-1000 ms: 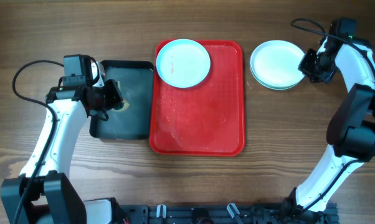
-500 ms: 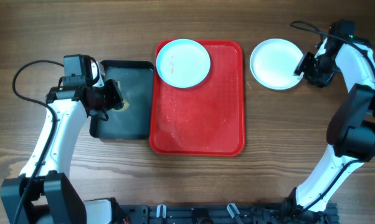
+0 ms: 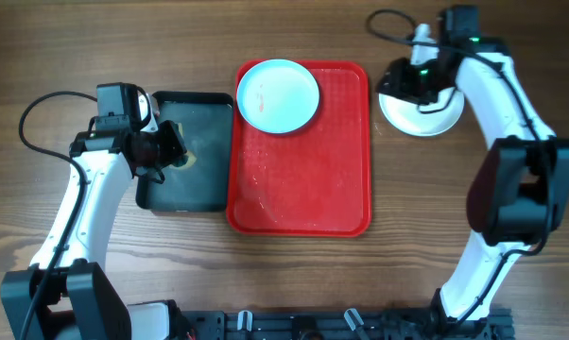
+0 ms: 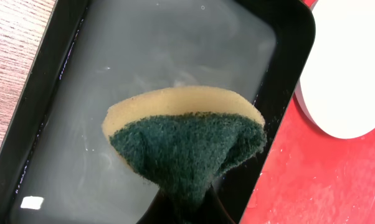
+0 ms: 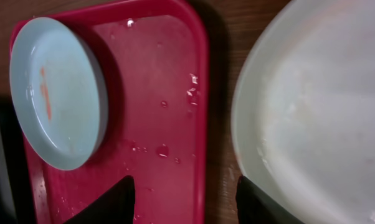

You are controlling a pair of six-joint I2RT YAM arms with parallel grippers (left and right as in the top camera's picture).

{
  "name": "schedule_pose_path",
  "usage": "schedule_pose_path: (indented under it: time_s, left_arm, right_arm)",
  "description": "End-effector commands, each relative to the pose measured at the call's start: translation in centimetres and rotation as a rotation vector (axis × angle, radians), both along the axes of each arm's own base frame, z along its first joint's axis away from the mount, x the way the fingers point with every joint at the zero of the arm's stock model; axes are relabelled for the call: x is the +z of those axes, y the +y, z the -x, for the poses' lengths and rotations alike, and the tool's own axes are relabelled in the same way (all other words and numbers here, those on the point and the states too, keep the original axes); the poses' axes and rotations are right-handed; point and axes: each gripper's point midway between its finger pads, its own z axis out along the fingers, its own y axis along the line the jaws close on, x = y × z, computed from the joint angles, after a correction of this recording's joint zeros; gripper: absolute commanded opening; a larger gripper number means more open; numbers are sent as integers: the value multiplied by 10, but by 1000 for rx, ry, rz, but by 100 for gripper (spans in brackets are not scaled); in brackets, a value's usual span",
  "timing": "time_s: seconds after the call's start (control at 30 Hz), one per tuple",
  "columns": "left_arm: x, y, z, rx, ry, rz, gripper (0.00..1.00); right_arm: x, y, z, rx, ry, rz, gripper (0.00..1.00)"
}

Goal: Clean dirty plates on tray and stack at the side
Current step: 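Move the right gripper to the remaining white plate rim and grip it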

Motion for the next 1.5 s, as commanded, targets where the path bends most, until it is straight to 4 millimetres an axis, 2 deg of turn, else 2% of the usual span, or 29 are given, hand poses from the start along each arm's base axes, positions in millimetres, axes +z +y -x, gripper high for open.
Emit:
schedule_pose_path:
  time_s: [0.0, 0.17, 0.33, 0.63, 0.7, 0.8, 0.87, 0.97, 1.03, 1.1, 1.17, 1.3, 1.37, 1.47]
  left_arm:
    - [-6, 2, 3, 4, 20, -8, 4]
    - [-7, 2, 4, 3, 23, -7, 4]
    - [-7, 2, 4, 3, 22, -8, 4]
    - [-7, 2, 4, -45, 12, -28, 4]
    - [-7, 2, 4, -45, 12, -28, 4]
    - [-7, 2, 4, -45, 12, -28, 4]
    - [-6, 2, 4, -45, 11, -28, 4]
    - [-6, 2, 3, -45, 9, -28, 4]
    - [-6, 2, 2, -50, 2, -30, 4]
    - [-5, 2, 1, -67, -5, -38, 4]
    - [-5, 2, 0, -69, -10, -38, 4]
    - [0, -16, -2, -109, -32, 52, 4]
    - [1, -25, -1, -135, -35, 64, 4]
    - [4, -43, -5, -189, -61, 62, 4]
  right_arm:
    - [8, 37, -3, 95, -79, 59, 46]
    - [-1, 83, -10, 182, -155, 119, 44]
    - [-23, 113, -20, 224, -214, 179, 43]
    - [-68, 124, -41, 224, -247, 189, 43]
    - [-74, 128, -40, 233, -240, 168, 35]
    - [-80, 129, -37, 239, -223, 163, 14]
    - [-82, 128, -34, 241, -206, 166, 4]
    - [-80, 119, -24, 262, -172, 197, 4]
    - [-64, 108, -12, 251, -127, 203, 4]
    - [-49, 100, 7, 246, -65, 212, 4]
    - [-37, 92, 34, 216, 39, 219, 4]
    - [-41, 82, 67, 137, 213, 231, 5]
    - [-41, 82, 83, 151, 273, 235, 6]
    - [-41, 85, 91, 164, 302, 233, 11]
